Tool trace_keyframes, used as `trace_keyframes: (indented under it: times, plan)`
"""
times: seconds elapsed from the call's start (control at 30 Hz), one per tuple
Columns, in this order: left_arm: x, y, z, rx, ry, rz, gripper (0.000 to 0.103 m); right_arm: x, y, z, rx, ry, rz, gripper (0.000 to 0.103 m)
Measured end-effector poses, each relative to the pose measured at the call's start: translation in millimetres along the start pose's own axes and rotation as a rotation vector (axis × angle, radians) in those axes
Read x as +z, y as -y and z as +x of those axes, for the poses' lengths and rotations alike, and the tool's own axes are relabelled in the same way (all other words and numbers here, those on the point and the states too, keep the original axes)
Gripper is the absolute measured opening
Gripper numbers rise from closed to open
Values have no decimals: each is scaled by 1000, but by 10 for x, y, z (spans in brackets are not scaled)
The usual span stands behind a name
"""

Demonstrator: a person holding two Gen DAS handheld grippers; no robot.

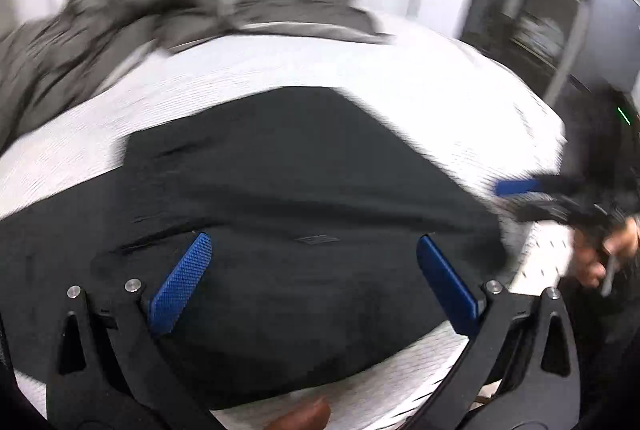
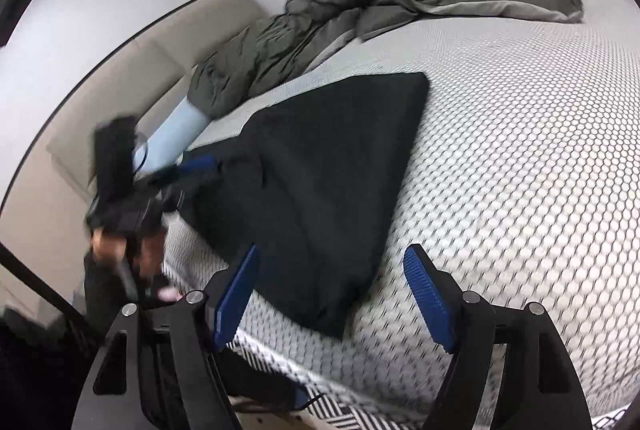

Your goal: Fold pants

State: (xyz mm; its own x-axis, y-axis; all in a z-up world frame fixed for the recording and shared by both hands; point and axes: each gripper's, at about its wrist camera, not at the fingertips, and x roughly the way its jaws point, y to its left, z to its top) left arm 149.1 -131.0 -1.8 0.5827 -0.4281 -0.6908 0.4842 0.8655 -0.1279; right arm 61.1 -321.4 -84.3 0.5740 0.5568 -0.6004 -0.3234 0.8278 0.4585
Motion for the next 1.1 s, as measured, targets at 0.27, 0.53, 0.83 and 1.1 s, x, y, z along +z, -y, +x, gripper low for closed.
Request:
trace_keyframes:
  times: [0.27, 0.53, 0.83, 1.1]
  plan:
    - [-241, 787, 713, 97, -151, 208, 103, 238, 302, 523, 43, -93, 125, 56]
    - [-362, 789, 755, 87, -152, 198, 103, 826, 423, 1033, 13, -150, 131, 26]
    - [-402, 698, 703, 50, -155, 204, 103, 1731, 748, 1700, -140, -110, 91, 19]
    - [-261, 382, 398, -96, -98, 105, 102, 1739, 908, 1231, -28, -34, 204, 68]
